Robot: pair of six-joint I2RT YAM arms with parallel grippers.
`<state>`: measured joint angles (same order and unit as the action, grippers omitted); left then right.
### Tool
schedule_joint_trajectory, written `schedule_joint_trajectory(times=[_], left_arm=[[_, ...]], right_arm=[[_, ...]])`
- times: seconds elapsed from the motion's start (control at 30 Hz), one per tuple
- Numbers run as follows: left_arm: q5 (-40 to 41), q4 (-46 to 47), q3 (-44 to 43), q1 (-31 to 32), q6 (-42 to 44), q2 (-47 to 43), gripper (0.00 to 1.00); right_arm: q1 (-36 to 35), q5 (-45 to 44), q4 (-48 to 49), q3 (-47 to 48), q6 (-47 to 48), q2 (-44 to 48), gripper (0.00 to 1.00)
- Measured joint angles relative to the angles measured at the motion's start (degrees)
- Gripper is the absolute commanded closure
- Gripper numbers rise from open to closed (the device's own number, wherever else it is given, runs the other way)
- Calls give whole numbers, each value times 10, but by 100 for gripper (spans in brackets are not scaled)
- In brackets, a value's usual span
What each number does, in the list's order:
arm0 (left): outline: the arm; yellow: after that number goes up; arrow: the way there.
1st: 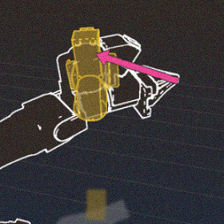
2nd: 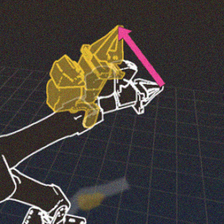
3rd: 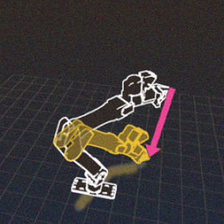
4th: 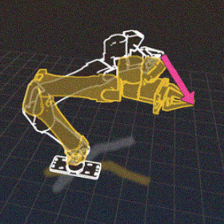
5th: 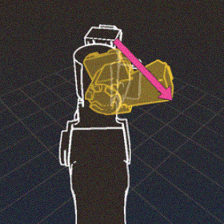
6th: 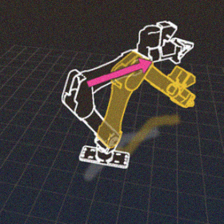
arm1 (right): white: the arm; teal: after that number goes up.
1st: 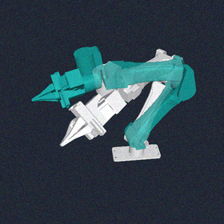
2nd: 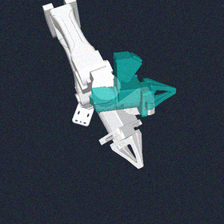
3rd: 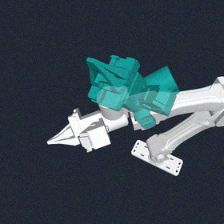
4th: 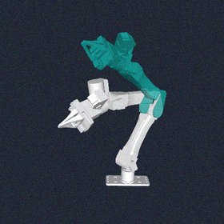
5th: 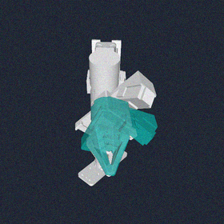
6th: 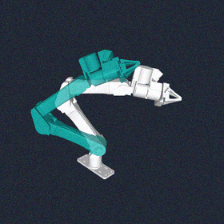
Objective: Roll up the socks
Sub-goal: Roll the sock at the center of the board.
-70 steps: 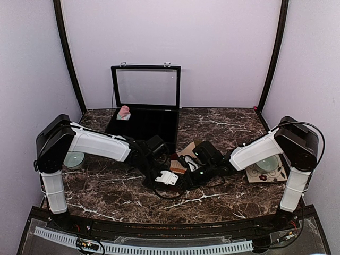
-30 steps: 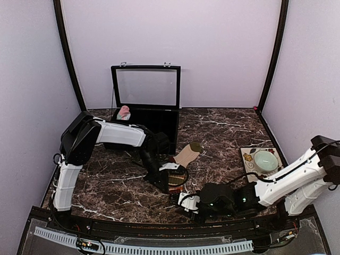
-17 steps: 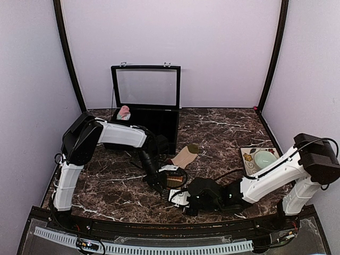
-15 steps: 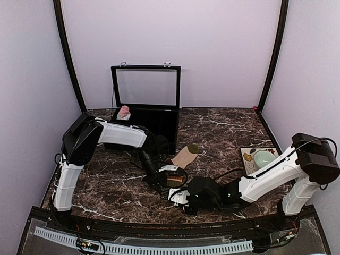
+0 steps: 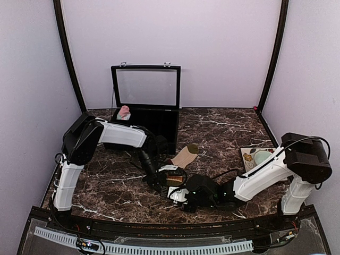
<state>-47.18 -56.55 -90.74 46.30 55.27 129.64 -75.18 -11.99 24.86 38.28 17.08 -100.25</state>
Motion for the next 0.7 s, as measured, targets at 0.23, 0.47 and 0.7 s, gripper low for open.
schedule_joint_trajectory(times=[0.23,0.47,0.7], left_arm=[[-4,-5,0,-2,0,1,100],[-4,-10,-9,-4,0,7,99],[-7,-16,-11,-7,0,9,79]], right_arm=[[9,5,11,-3,-2,-11,89],[9,16,26,-5,-10,-22,100],[10,15,43,-7,-28,-29,100]])
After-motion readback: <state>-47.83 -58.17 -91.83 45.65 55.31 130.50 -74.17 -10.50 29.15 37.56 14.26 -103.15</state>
